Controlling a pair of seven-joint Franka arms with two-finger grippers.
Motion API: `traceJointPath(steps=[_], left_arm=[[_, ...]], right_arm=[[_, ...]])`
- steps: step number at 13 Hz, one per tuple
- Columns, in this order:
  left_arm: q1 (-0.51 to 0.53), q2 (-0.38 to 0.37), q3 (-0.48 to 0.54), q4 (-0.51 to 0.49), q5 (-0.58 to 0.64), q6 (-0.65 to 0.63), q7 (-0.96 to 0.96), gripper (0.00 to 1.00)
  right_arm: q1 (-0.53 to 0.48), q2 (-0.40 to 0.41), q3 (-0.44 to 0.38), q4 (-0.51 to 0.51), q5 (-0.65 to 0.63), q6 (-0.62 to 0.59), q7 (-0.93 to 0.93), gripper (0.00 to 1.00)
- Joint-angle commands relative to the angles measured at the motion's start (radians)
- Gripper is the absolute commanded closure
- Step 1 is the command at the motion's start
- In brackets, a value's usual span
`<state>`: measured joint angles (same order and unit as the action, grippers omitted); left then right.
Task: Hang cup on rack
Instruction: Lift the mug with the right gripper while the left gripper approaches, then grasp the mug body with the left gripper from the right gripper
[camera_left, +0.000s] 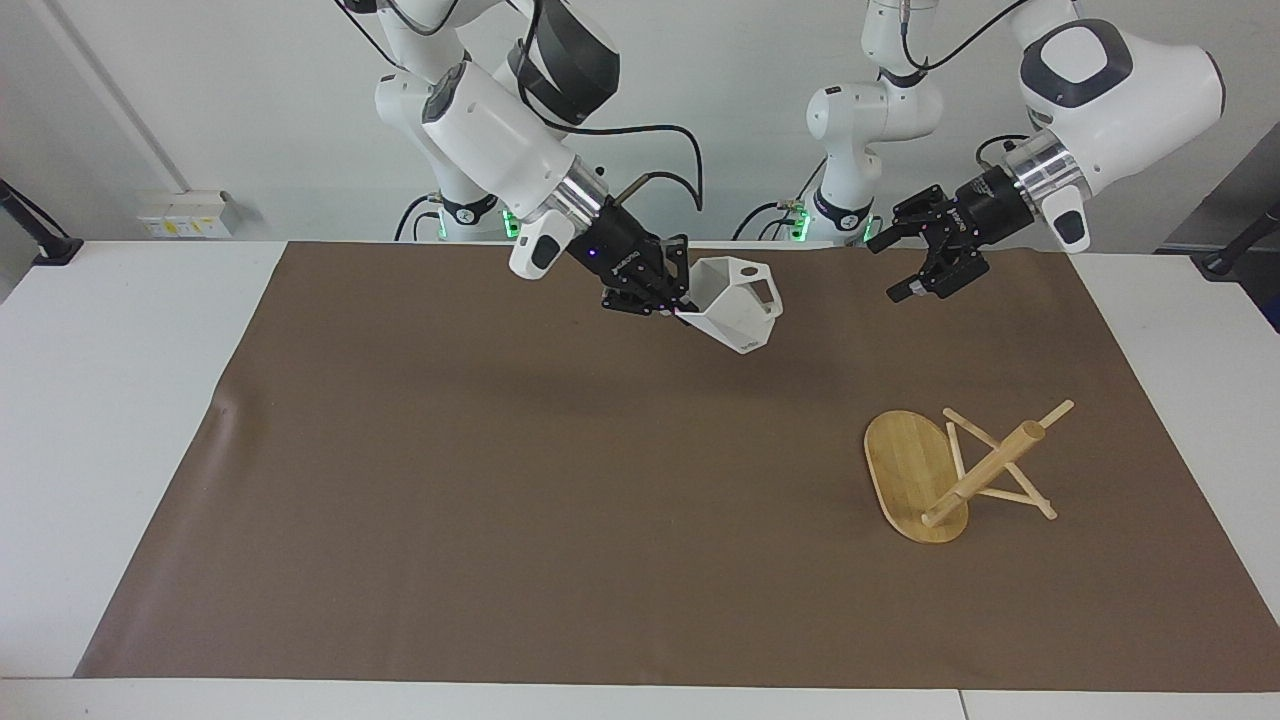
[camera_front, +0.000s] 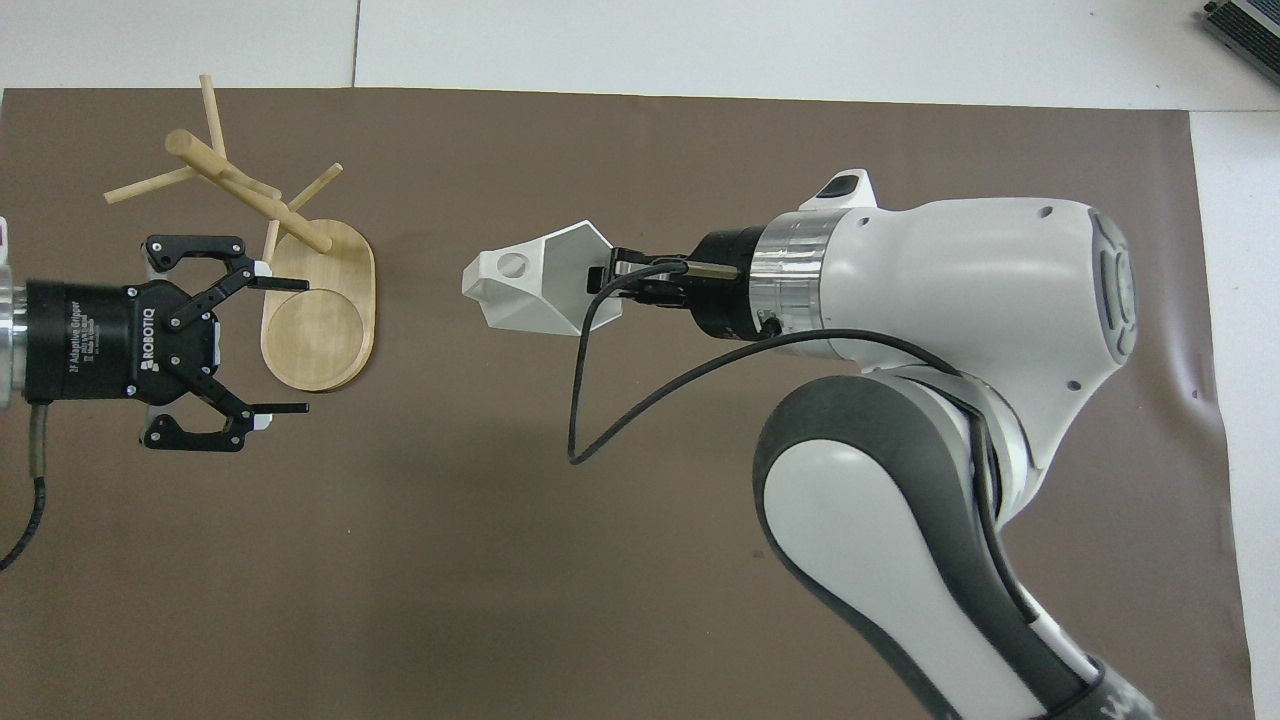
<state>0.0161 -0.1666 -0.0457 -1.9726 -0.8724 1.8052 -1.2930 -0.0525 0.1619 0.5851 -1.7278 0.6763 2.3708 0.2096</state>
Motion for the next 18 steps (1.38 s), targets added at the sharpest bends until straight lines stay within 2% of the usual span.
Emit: traceJointPath(steps=[1,4,5,11,18], left_arm=[[-0.027,0.009,0.006,-0.049,-0.039,0.057,-0.019,0.00],[-0.117,0.058,0.006,-0.049,-0.054,0.149,-0.025,0.00],[-0.120,0.059,0.004,-0.051,-0.054,0.151,-0.025,0.00],[-0.140,0.076,0.001,-0.043,-0.117,0.241,-0.098,0.00],[-0.196,0.081,0.003,-0.052,-0.119,0.266,-0.088,0.00]], right_arm=[[0.002,0.030,0.042,0.014,0.014,0.048,0.063,1.00],[0.006,0.057,0.088,0.017,-0.003,0.088,0.126,1.00],[0.006,0.065,0.104,0.017,-0.009,0.116,0.158,1.00],[0.011,0.067,0.119,0.024,-0.046,0.107,0.168,1.00],[0.013,0.071,0.121,0.024,-0.049,0.105,0.168,1.00]])
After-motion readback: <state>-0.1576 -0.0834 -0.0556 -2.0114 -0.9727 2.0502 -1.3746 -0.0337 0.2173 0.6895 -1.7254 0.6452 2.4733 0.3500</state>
